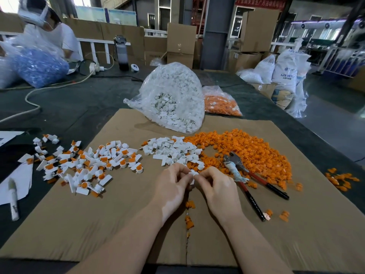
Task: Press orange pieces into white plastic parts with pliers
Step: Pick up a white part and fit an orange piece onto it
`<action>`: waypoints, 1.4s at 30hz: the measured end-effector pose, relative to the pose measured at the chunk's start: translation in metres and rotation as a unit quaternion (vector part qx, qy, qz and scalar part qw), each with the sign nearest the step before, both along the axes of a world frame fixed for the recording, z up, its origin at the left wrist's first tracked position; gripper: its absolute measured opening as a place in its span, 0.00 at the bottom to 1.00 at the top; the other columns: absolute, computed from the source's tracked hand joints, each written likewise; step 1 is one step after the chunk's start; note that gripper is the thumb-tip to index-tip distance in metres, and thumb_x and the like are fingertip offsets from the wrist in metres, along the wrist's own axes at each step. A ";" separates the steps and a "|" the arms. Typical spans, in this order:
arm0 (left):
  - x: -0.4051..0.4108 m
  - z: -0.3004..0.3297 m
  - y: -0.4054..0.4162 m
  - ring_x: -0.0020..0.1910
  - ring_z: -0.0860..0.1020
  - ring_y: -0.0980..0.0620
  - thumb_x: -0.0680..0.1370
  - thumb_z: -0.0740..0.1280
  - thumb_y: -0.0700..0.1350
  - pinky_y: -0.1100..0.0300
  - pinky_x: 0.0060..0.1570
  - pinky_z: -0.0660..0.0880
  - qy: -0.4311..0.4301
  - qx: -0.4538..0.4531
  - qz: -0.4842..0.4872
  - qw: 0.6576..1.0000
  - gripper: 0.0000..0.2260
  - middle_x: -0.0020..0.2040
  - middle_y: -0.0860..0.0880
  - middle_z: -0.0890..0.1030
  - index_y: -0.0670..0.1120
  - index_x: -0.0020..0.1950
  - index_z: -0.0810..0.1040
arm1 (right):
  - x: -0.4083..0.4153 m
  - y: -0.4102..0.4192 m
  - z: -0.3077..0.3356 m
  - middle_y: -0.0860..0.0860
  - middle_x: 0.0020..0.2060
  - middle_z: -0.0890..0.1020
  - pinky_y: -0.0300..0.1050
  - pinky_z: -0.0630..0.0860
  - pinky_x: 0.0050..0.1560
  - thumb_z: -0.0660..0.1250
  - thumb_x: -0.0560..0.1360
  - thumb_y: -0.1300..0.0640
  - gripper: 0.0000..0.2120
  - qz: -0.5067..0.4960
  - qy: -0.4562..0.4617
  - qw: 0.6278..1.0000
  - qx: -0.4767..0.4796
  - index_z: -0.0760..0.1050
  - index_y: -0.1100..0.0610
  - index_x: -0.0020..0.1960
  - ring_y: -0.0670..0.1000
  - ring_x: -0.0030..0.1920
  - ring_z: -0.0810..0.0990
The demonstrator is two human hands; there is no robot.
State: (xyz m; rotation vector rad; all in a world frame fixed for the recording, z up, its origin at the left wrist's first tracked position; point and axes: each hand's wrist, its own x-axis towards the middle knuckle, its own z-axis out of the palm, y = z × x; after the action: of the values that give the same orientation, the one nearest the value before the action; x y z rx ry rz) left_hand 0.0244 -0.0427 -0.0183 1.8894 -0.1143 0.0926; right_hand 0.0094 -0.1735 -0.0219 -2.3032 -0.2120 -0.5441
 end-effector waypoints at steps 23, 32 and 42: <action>0.003 0.002 0.005 0.44 0.76 0.58 0.78 0.64 0.43 0.74 0.38 0.68 -0.025 0.043 0.001 0.999 0.05 0.41 0.56 0.78 0.52 0.50 0.78 | 0.001 -0.001 0.003 0.41 0.41 0.74 0.33 0.72 0.41 0.68 0.74 0.59 0.09 0.050 -0.012 0.997 0.061 0.80 0.49 0.52 0.41 0.42 0.74; 0.003 0.000 0.005 0.38 0.76 0.62 0.78 0.65 0.42 0.76 0.34 0.67 -0.023 0.028 0.001 0.999 0.05 0.38 0.56 0.78 0.52 0.48 0.78 | 0.000 0.000 0.005 0.40 0.42 0.73 0.30 0.70 0.42 0.68 0.74 0.61 0.09 0.059 0.003 0.996 0.061 0.80 0.52 0.53 0.39 0.42 0.74; 0.004 -0.001 0.005 0.39 0.76 0.63 0.78 0.65 0.43 0.77 0.35 0.67 -0.029 0.039 0.002 0.999 0.05 0.39 0.57 0.78 0.53 0.49 0.78 | 0.000 0.000 0.005 0.41 0.42 0.73 0.30 0.70 0.42 0.68 0.74 0.60 0.07 0.058 0.000 0.997 0.058 0.80 0.52 0.51 0.39 0.41 0.74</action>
State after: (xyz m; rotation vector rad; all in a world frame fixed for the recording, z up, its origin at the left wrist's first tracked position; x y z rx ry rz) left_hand 0.0285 -0.0377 -0.0190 1.9655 -0.1557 0.1486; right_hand 0.0092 -0.1740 -0.0167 -2.1638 -0.3056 -0.4853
